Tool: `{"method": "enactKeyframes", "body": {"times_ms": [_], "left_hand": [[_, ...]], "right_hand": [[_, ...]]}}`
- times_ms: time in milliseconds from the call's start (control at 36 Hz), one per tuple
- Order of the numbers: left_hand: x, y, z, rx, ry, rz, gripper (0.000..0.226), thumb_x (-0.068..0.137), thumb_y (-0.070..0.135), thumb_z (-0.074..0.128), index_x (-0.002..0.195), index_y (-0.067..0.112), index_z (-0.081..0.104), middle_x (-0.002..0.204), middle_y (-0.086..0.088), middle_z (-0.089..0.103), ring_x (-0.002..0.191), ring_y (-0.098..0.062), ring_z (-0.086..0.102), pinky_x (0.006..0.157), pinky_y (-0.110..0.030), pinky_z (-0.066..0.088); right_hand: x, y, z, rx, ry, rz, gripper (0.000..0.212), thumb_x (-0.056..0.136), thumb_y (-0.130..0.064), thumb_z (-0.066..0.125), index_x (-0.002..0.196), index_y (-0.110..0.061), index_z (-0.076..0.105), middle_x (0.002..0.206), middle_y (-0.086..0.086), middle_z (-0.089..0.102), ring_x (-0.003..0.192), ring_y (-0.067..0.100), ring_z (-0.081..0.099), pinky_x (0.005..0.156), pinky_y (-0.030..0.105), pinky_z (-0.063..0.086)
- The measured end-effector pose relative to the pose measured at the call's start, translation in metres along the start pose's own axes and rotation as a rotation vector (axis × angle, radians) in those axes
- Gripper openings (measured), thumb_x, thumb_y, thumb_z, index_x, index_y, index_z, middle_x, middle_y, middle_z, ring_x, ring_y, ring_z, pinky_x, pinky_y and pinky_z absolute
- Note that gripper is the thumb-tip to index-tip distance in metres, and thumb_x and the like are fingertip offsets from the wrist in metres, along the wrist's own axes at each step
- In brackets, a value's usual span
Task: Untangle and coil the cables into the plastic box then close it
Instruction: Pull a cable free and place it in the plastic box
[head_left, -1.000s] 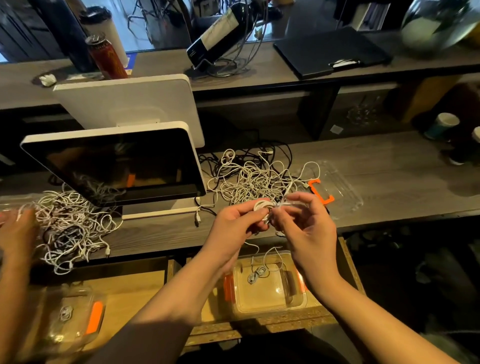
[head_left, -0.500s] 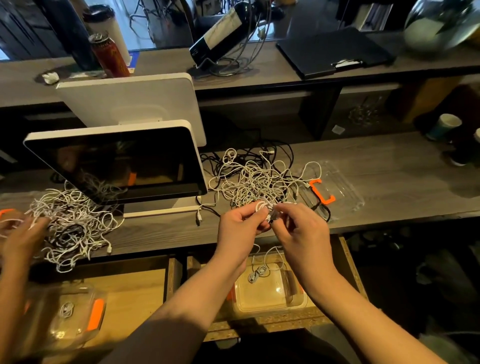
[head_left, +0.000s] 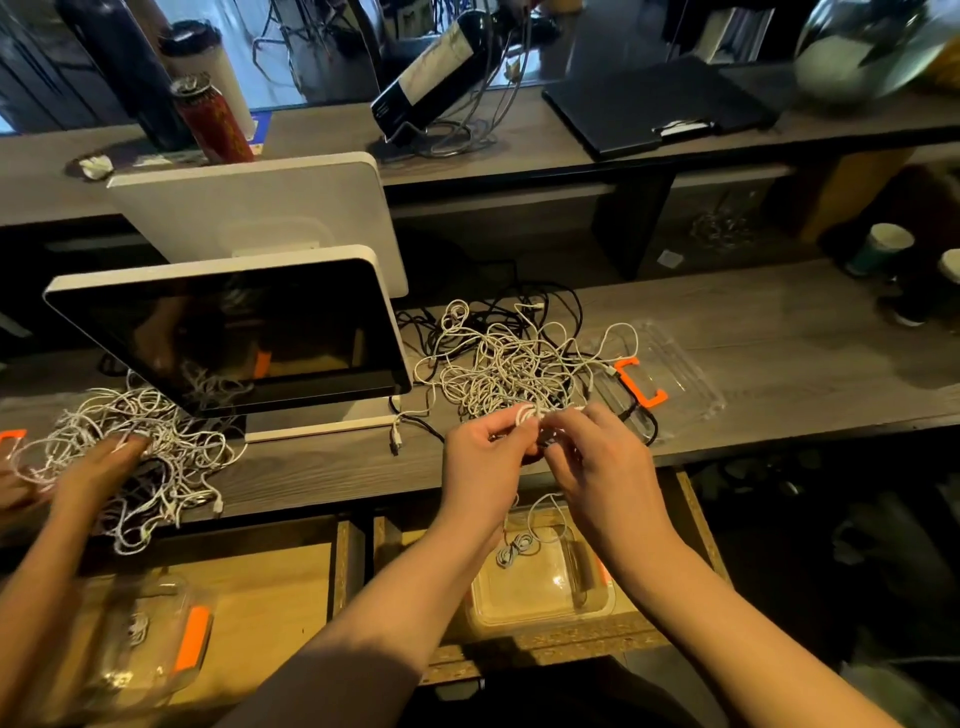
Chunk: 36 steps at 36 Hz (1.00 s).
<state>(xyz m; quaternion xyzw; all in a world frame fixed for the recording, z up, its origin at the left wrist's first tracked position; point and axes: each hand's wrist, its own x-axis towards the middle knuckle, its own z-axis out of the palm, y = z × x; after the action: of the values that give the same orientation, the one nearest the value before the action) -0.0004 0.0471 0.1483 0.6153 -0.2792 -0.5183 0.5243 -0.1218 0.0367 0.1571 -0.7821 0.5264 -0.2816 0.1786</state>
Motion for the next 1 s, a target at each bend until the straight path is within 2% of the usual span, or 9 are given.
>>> {"method": "enactKeyframes", "body": {"times_ms": [111,222,306,417,500,611,694,889,1000], "left_hand": [[0.003,0.002,-0.001,-0.039,-0.018,-0.027,0.022,0.096,0.006,0.063,0.115,0.01,0.074,0.078,0.001,0.07,0.069,-0.006,0.06,0.068,-0.016,0.053],[0.005,0.001,0.001,-0.041,0.019,-0.012,0.02,0.095,0.005,0.064,0.109,0.014,0.075,0.078,0.0,0.07,0.067,-0.007,0.059,0.066,-0.016,0.052],[0.008,-0.002,0.002,-0.004,0.035,0.01,0.022,0.095,0.005,0.065,0.104,0.021,0.075,0.071,0.002,0.069,0.065,-0.006,0.058,0.067,-0.018,0.053],[0.012,-0.008,0.003,0.04,0.067,-0.001,0.025,0.094,0.006,0.066,0.116,0.016,0.073,0.078,0.006,0.074,0.063,0.0,0.06,0.071,-0.021,0.055],[0.014,-0.012,0.004,0.078,0.083,-0.012,0.025,0.093,0.009,0.068,0.117,0.016,0.073,0.086,0.006,0.077,0.068,0.001,0.063,0.074,-0.023,0.057],[0.017,-0.015,0.006,0.075,0.094,-0.023,0.022,0.092,0.007,0.068,0.113,0.013,0.076,0.078,0.003,0.075,0.066,-0.005,0.061,0.08,-0.034,0.059],[0.021,-0.017,0.007,0.065,0.112,-0.034,0.025,0.092,0.006,0.068,0.116,0.008,0.074,0.078,0.002,0.074,0.064,-0.005,0.062,0.076,-0.028,0.059],[0.02,-0.02,0.011,0.115,0.125,0.014,0.028,0.093,0.007,0.067,0.121,0.007,0.071,0.093,-0.001,0.076,0.061,0.004,0.062,0.062,-0.013,0.05],[0.014,-0.016,0.009,0.257,0.112,0.153,0.03,0.095,0.01,0.066,0.125,0.009,0.068,0.111,0.004,0.072,0.083,0.004,0.066,0.069,-0.006,0.05]], "right_hand": [[-0.002,0.003,0.001,0.116,0.146,0.012,0.024,0.089,-0.007,0.06,0.109,-0.013,0.072,0.089,0.001,0.058,0.077,0.009,0.051,0.067,0.014,0.041],[-0.008,0.003,0.004,0.136,0.153,0.023,0.035,0.085,0.005,0.065,0.116,-0.011,0.069,0.095,-0.006,0.051,0.084,-0.001,0.044,0.076,0.001,0.038],[-0.009,0.003,0.009,0.113,0.118,0.042,0.042,0.085,0.006,0.066,0.121,-0.016,0.067,0.099,-0.009,0.048,0.083,-0.001,0.046,0.067,0.005,0.04],[-0.01,0.003,0.014,0.093,0.038,0.075,0.049,0.086,0.007,0.064,0.127,-0.02,0.063,0.102,-0.007,0.044,0.081,0.004,0.048,0.063,0.008,0.037],[-0.01,0.005,0.017,0.094,0.029,0.085,0.046,0.086,0.007,0.061,0.125,-0.019,0.063,0.101,-0.007,0.042,0.075,0.001,0.045,0.06,0.009,0.034],[-0.012,0.009,0.022,0.089,0.053,0.122,0.043,0.086,0.008,0.06,0.121,-0.017,0.065,0.101,-0.005,0.044,0.074,0.005,0.044,0.059,0.018,0.035],[-0.012,0.013,0.026,0.087,0.063,0.163,0.041,0.087,0.007,0.059,0.119,-0.017,0.065,0.1,-0.002,0.047,0.075,0.011,0.047,0.062,0.028,0.038],[-0.013,0.017,0.027,0.047,0.023,0.159,0.046,0.082,0.01,0.062,0.119,-0.017,0.064,0.101,0.0,0.046,0.07,0.017,0.051,0.057,0.037,0.047],[-0.014,0.021,0.025,-0.029,0.018,0.072,0.05,0.077,0.014,0.066,0.117,-0.015,0.063,0.098,0.004,0.047,0.061,0.02,0.049,0.046,0.034,0.042]]}}
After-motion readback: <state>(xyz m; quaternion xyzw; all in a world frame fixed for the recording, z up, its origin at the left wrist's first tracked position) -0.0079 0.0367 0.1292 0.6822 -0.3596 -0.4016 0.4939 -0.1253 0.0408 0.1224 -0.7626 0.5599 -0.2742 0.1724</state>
